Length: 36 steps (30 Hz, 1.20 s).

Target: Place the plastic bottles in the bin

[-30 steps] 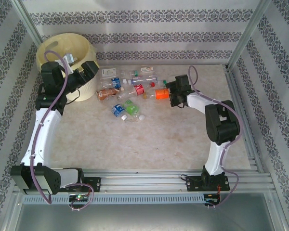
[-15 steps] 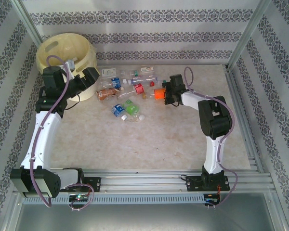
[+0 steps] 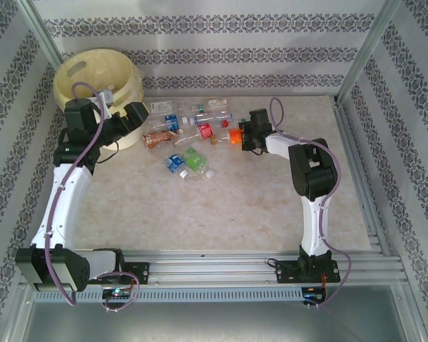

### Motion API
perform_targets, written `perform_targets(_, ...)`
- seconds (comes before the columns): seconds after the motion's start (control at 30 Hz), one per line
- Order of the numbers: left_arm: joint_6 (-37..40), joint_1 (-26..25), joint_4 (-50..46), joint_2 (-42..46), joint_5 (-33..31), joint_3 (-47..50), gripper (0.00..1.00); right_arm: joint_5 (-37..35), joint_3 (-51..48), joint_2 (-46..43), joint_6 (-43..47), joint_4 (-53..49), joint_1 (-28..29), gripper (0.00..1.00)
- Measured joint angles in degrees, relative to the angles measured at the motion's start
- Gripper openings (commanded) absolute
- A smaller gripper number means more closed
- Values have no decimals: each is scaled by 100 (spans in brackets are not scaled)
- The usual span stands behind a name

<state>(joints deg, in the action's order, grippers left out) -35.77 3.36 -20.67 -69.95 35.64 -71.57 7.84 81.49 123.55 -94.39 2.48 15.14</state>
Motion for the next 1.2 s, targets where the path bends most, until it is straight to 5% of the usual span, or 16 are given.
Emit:
perform_targets(0.2,219,-293,-22,-162,149,-2,100,-37,-442,-188,136,437,-2,48)
perform_targets(0.47,859,-1088,-275,-483,101,-313,100,-245,-1755,-1506,778,765,42,43)
perform_targets(0.77,1755,-1840,-520,-1252,-90,-811,100,-328,-2142,-3145,2745,863,225,40)
perform_targets(1.2,3373,-2767,-527,-1998,-138,-1397,100,920,-2153,-3926,4385,1080,326,40)
